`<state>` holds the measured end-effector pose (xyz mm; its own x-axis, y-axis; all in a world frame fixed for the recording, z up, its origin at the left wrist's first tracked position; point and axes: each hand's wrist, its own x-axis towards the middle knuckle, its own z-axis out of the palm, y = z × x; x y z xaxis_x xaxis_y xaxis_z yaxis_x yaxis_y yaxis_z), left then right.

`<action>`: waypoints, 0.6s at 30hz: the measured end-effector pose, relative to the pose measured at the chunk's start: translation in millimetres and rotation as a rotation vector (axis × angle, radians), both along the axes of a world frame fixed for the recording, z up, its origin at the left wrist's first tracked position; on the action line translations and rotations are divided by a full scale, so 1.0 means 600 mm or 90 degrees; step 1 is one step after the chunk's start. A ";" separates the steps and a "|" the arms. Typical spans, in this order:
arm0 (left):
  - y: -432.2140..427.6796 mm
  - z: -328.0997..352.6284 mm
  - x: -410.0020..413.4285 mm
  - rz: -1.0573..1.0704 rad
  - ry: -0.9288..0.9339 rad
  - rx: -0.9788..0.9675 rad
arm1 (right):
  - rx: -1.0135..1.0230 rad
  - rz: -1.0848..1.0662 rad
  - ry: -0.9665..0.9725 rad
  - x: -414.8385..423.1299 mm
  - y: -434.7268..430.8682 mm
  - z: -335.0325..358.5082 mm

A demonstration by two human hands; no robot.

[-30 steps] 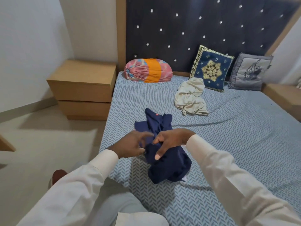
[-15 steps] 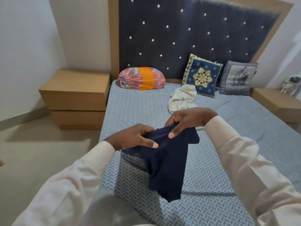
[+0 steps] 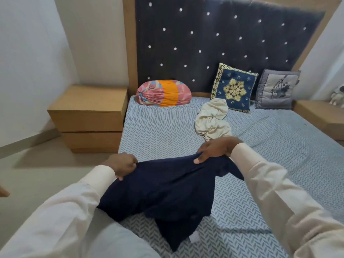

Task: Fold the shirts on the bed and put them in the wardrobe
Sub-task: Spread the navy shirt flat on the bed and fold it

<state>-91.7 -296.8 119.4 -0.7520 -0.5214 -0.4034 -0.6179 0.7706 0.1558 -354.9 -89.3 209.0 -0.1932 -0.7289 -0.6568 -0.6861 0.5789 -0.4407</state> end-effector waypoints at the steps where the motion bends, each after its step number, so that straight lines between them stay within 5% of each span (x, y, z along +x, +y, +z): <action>1: -0.011 -0.008 -0.002 0.043 0.061 0.012 | -0.026 -0.042 -0.048 0.001 -0.003 -0.001; 4: -0.031 -0.007 -0.015 0.167 0.335 -0.032 | -0.171 -0.123 -0.124 -0.013 -0.014 0.016; 6: -0.026 0.011 -0.023 0.225 0.512 -0.036 | -0.259 -0.093 -0.029 -0.028 -0.027 0.026; 8: -0.028 0.031 -0.017 0.219 0.575 0.130 | -0.257 -0.049 0.083 -0.045 -0.038 0.029; 11: -0.016 0.035 0.010 0.105 0.310 0.442 | -0.150 0.028 0.180 -0.064 -0.033 0.009; 15: 0.031 -0.025 0.023 -0.044 -0.102 0.329 | -0.128 0.052 0.197 -0.071 -0.024 -0.046; 18: 0.074 -0.086 0.025 -0.040 -0.204 0.364 | -0.087 0.079 0.188 -0.054 -0.019 -0.101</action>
<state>-76.7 -252.3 67.7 -0.5699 -0.1178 -0.8132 -0.6590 0.6568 0.3667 -387.1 -100.4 148.3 -0.2647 -0.8361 -0.4805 -0.8571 0.4323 -0.2801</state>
